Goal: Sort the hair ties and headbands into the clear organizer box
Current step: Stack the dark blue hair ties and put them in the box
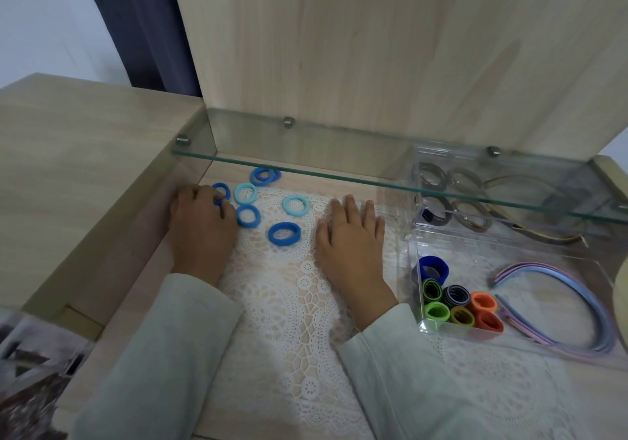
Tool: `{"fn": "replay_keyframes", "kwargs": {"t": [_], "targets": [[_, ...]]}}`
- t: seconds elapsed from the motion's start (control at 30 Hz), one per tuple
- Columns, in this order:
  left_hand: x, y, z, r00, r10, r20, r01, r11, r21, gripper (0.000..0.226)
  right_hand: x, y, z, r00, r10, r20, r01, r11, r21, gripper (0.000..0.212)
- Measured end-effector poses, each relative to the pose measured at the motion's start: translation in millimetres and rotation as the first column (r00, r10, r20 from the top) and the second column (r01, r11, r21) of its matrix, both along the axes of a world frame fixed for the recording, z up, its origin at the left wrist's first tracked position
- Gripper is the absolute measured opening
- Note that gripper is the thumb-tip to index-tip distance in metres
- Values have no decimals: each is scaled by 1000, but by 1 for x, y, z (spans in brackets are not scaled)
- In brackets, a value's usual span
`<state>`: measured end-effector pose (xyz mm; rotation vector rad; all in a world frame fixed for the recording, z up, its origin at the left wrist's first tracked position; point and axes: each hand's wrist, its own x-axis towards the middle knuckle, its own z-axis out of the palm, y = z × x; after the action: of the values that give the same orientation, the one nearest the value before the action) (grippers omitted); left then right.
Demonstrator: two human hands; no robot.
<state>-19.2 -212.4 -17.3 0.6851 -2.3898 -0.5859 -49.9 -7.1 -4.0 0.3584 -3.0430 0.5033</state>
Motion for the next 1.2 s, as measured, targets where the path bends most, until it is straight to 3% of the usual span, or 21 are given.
{"fn": "replay_keyframes", "kwargs": {"t": [0.3, 0.43, 0.57, 0.9, 1.1, 1.2], "targets": [[6, -2, 3, 995, -57, -78, 61, 997, 53, 16, -1, 0, -1, 1000, -7, 0, 7, 1000, -11, 54], [17, 3, 7, 990, -81, -118, 70, 993, -99, 13, -1, -1, -1, 1000, -6, 1, 6, 1000, -5, 54], [25, 12, 11, 940, -277, -197, 251, 957, -148, 11, 0, -1, -1, 1000, -7, -14, 6, 1000, -22, 53], [33, 22, 2, 888, -413, -204, 378, 906, -188, 11, 2, -1, 0, 999, -6, -42, 4, 999, -45, 52], [40, 36, 6, 879, -445, -170, 377, 869, -321, 10, 6, -1, 1, 991, -37, -126, 20, 991, -131, 43], [39, 35, 5, 887, -442, -136, 383, 867, -317, 11, 7, 0, 1, 990, -37, -138, 15, 988, -155, 41]]}}
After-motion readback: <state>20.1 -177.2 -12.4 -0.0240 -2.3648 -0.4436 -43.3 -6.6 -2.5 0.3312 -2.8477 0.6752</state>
